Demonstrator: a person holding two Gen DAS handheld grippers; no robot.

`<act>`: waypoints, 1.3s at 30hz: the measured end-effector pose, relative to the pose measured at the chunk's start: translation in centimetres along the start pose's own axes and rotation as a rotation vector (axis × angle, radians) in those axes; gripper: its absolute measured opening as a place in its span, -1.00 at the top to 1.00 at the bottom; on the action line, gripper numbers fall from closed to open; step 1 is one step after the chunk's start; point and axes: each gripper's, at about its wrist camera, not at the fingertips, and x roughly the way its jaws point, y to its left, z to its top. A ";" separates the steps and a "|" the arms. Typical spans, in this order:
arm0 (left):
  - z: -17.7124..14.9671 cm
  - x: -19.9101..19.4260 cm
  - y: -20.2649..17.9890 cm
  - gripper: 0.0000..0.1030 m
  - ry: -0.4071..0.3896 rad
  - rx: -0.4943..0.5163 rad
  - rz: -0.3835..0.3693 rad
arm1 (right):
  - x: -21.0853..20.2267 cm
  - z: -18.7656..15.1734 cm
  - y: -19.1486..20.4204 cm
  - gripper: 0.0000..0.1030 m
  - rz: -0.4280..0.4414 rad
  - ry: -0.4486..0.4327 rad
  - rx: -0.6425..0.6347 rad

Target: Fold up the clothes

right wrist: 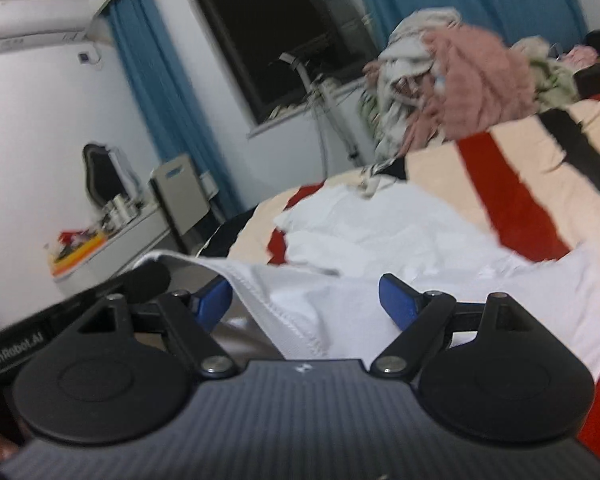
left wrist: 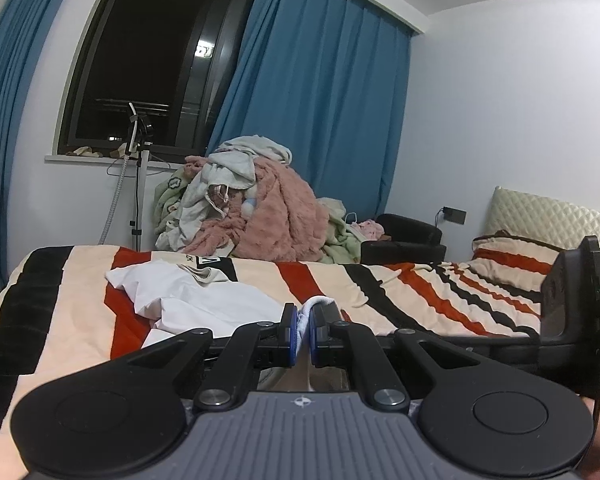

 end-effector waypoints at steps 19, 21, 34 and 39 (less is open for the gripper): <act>0.6 -0.6 3.5 0.88 -0.028 -0.203 0.075 | -5.2 4.2 -0.6 -0.57 -0.638 -0.218 -0.224; 0.7 -0.9 3.2 0.88 -0.025 -0.201 0.080 | -6.9 4.4 1.2 -0.60 -0.660 -0.359 -0.314; -1.5 2.6 3.0 0.70 0.231 -0.228 0.045 | -6.9 3.2 -1.3 -0.64 -0.618 -0.327 -0.312; -2.9 5.3 3.0 0.09 0.344 -0.223 0.017 | -6.8 2.3 0.3 -0.64 -0.594 -0.350 -0.396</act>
